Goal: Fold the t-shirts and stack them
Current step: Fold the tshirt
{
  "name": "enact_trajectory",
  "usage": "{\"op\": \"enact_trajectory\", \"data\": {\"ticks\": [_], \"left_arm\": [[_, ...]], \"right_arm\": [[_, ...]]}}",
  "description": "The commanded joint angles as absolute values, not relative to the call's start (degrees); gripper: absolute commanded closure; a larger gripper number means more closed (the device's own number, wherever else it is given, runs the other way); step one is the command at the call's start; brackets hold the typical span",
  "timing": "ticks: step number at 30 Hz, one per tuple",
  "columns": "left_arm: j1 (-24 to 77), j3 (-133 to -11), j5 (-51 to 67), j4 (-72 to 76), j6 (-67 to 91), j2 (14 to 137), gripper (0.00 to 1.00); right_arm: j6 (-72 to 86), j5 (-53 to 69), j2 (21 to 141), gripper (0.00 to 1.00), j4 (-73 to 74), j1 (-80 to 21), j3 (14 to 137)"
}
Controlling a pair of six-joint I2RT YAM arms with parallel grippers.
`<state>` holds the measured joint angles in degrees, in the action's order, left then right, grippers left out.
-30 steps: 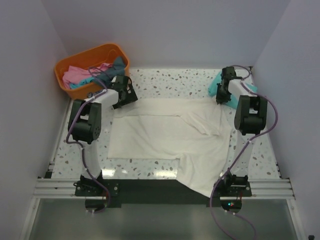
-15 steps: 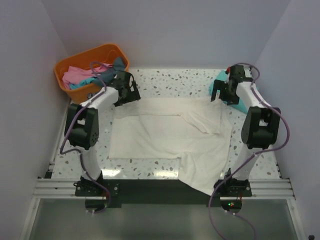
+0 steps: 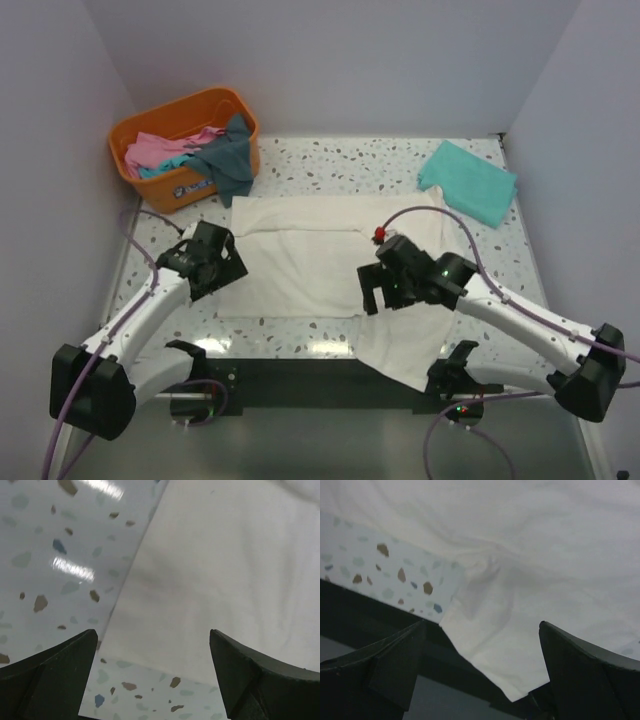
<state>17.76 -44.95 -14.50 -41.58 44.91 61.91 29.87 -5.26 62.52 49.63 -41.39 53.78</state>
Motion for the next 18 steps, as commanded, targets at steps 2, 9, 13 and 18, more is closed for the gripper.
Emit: {"op": "enact_trajectory", "data": {"ticks": [2, 9, 13, 18], "left_arm": [[18.02, -36.84, -15.04, -50.28, 56.15, 57.22, 0.0], [18.02, -29.72, -10.73, -45.97, 64.24, 57.65, 0.03], [18.02, -27.6, -10.64, -44.12, 66.79, 60.46, 0.16], [18.02, -26.37, -12.21, -43.77, 69.25, 62.4, 0.38]], "right_arm": [[43.13, -9.22, 62.31, 0.01, 54.93, -60.52, 50.28], [48.34, -13.27, 69.52, 0.01, 55.64, -74.26, 48.17], [48.6, -13.88, 66.89, 0.01, 56.33, -74.27, 46.41], [46.59, -9.86, 64.6, 0.02, 55.21, -74.27, 44.57]]}}
